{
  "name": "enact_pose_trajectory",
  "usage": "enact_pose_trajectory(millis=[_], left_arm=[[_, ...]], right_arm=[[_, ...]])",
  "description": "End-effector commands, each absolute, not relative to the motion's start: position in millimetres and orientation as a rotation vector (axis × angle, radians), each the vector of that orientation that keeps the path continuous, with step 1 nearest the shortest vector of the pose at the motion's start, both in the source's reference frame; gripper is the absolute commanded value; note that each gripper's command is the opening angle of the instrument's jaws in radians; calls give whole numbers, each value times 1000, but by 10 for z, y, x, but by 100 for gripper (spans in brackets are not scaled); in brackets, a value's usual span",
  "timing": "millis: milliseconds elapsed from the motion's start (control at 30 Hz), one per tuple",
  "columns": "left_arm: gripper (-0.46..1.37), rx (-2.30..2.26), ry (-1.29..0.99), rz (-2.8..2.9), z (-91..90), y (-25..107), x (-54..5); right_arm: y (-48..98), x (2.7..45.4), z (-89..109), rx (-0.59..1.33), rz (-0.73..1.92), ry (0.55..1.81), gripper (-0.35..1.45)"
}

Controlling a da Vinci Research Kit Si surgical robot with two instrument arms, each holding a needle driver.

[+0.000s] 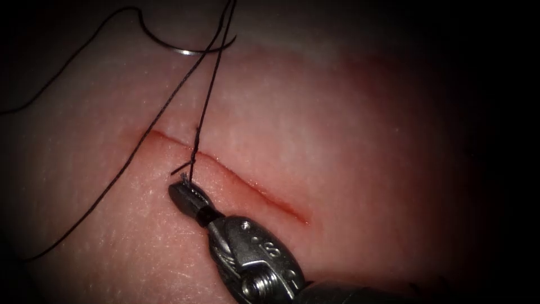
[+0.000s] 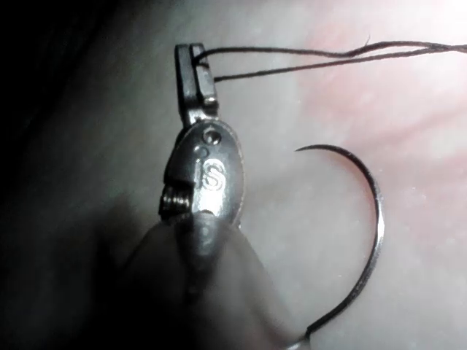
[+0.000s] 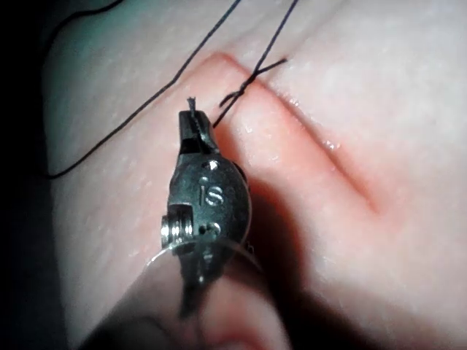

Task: Wound Closure
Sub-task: Pull the right gripper down and the left gripper up to tighten the suture

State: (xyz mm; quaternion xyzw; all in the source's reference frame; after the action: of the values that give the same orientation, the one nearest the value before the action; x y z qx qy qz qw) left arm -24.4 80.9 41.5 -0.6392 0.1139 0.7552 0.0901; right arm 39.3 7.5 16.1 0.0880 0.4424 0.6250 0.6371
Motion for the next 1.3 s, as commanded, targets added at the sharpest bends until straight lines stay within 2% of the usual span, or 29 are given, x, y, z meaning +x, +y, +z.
enact_pose_trajectory(millis=[33, 533, 1300], left_arm=[[-35, -1895, 335, 2264, 418, 810, -247], [-35, -1840, 337, 2364, 468, 797, -286], [-35, -1833, 359, 2381, 469, 806, -295]], right_arm=[[74, 396, 165, 198, 1424, 996, -35], [54, 413, 176, 234, 1386, 919, -35], [26, 451, 167, 346, 1323, 821, -35]])
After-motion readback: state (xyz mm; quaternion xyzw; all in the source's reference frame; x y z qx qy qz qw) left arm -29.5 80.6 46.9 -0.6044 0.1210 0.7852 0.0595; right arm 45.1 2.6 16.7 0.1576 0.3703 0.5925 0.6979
